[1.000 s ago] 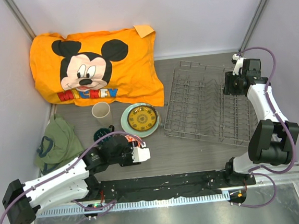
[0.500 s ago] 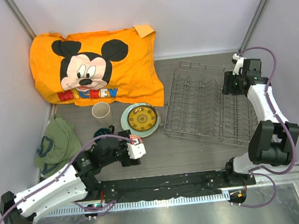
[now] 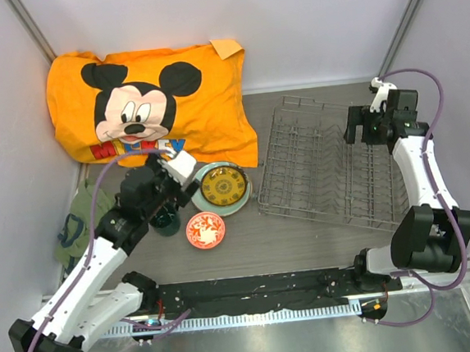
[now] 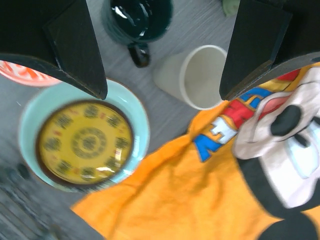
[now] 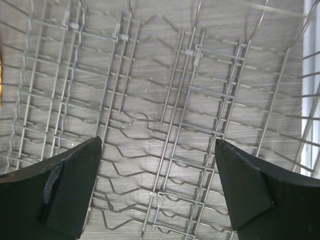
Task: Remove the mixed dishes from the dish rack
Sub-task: Reset both arms
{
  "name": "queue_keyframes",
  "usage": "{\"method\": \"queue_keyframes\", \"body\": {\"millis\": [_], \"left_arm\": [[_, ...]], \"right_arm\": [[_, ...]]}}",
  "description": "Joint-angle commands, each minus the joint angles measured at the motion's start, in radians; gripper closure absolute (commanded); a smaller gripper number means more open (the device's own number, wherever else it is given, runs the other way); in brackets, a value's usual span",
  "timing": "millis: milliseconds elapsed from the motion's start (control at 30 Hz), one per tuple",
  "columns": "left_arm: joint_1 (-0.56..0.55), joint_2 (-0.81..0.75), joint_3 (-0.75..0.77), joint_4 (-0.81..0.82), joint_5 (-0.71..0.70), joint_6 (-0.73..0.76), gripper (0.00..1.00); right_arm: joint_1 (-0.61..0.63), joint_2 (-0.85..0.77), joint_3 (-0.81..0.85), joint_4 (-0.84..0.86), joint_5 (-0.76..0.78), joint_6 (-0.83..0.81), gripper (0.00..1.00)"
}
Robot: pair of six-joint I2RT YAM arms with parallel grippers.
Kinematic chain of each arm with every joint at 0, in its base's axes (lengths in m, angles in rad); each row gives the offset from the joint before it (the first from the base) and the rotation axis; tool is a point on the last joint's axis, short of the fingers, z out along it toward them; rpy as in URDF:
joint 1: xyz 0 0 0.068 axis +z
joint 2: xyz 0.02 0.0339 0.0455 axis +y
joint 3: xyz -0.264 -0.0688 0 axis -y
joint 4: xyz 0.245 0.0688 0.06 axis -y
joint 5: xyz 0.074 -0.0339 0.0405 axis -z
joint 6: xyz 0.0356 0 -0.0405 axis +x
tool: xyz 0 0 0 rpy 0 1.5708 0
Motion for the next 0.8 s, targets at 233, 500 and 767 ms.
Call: {"method": "queue_keyframes", "body": {"millis": [233, 500, 767], "left_arm": [[0.359, 0.263, 0.335, 0.155, 0.025, -0.397, 0.00], [0.495, 0.409, 0.375, 0.267, -0.001, -0.508, 0.00], [0.544, 0.454, 0.392, 0.359, 0.021, -0.554, 0.00]], "right_arm": [[0.023, -0.024, 0.219, 0.073, -0.005, 0.027, 0.00], [0.056, 0.008, 0.306, 0.185, 0.025, 0.056, 0.00], [0.107, 0.016, 0.356, 0.294, 0.073, 0.094, 0.00]]}}
